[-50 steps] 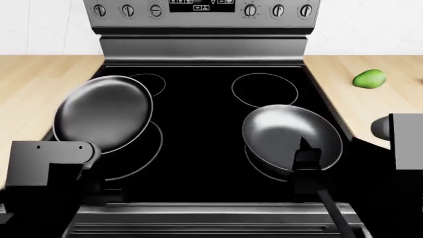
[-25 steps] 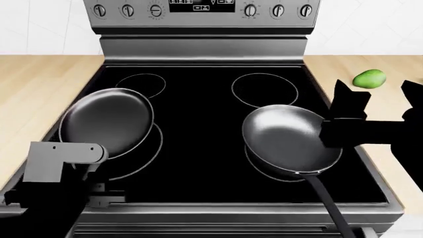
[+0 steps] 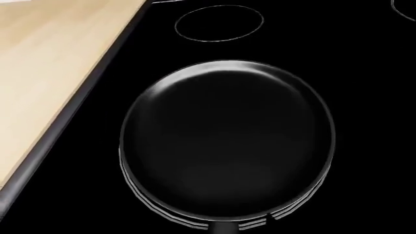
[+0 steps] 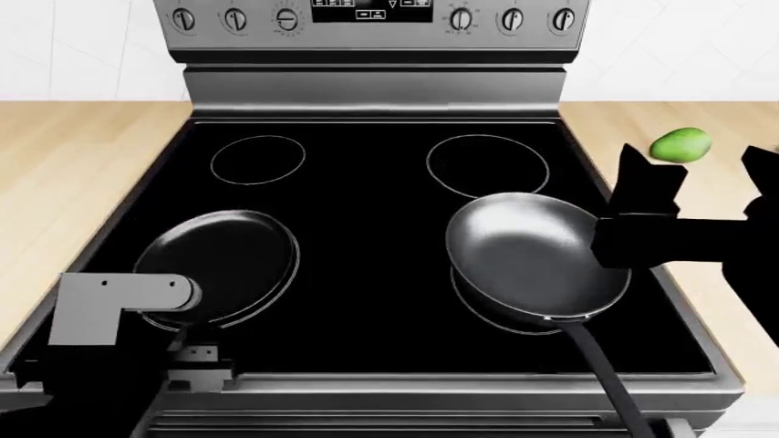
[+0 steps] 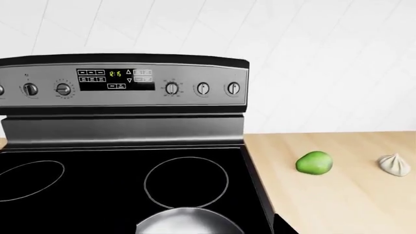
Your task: Place both pans onto different burners. Then place the avocado and the dumpling on different pans.
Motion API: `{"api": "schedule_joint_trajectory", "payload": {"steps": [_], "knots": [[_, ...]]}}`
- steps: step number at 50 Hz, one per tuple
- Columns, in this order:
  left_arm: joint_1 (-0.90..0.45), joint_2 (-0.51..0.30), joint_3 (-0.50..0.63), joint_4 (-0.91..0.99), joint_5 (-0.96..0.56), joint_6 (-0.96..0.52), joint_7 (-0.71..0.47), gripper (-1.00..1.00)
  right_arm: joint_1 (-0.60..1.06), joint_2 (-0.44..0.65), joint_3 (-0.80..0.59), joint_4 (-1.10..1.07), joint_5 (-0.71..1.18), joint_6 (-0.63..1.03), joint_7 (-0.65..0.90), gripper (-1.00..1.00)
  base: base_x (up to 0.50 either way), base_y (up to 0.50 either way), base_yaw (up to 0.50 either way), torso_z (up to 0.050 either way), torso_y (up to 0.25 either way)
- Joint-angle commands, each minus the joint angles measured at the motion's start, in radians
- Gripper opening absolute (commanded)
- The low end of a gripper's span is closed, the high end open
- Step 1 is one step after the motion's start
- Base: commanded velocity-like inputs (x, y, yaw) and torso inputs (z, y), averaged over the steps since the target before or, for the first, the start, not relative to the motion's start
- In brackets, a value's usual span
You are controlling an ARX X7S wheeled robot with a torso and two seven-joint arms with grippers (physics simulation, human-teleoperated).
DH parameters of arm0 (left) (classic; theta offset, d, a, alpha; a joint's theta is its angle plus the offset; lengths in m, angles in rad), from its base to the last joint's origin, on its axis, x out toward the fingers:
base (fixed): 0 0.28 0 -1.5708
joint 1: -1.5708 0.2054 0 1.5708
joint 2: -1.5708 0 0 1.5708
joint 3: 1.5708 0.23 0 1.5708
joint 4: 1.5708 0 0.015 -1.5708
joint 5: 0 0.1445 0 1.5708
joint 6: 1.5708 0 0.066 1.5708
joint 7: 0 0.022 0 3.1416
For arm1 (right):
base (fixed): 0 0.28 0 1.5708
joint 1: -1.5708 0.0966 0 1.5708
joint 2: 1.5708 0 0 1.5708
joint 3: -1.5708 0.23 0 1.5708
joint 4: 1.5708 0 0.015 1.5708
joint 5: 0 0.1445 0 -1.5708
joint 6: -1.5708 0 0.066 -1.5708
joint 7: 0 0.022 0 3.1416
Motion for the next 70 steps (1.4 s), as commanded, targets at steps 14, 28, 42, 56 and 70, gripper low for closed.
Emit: {"api": "schedule_joint_trajectory", "payload": {"steps": [14,28,42,56,70], "knots": [[-0.281,-0.101,-0.048,0.124,-0.292,0.014,-0.18,1.0,-0.024,0.004,0.003,-0.004,-0.024,-0.012,-0.012,1.0,0.0,0.0,0.0,0.0,0.0],[-0.438,-0.161,-0.154,0.221,-0.456,0.119,-0.184,1.0,-0.068,0.02,-0.003,-0.019,-0.085,-0.034,-0.031,1.0,0.0,0.0,0.0,0.0,0.001],[-0.448,-0.15,-0.168,0.228,-0.439,0.125,-0.167,1.0,-0.088,0.021,-0.007,-0.013,-0.105,-0.041,-0.031,1.0,-0.16,0.0,0.0,0.0,0.0],[-0.433,-0.151,-0.175,0.231,-0.429,0.126,-0.163,1.0,-0.122,0.04,-0.001,-0.024,-0.142,-0.087,-0.059,1.0,-0.23,0.0,0.0,0.0,0.0],[-0.471,-0.153,-0.154,0.226,-0.438,0.13,-0.174,1.0,-0.14,0.054,0.003,-0.019,-0.147,-0.108,-0.077,1.0,0.0,-0.48,0.0,0.0,0.0]]}}
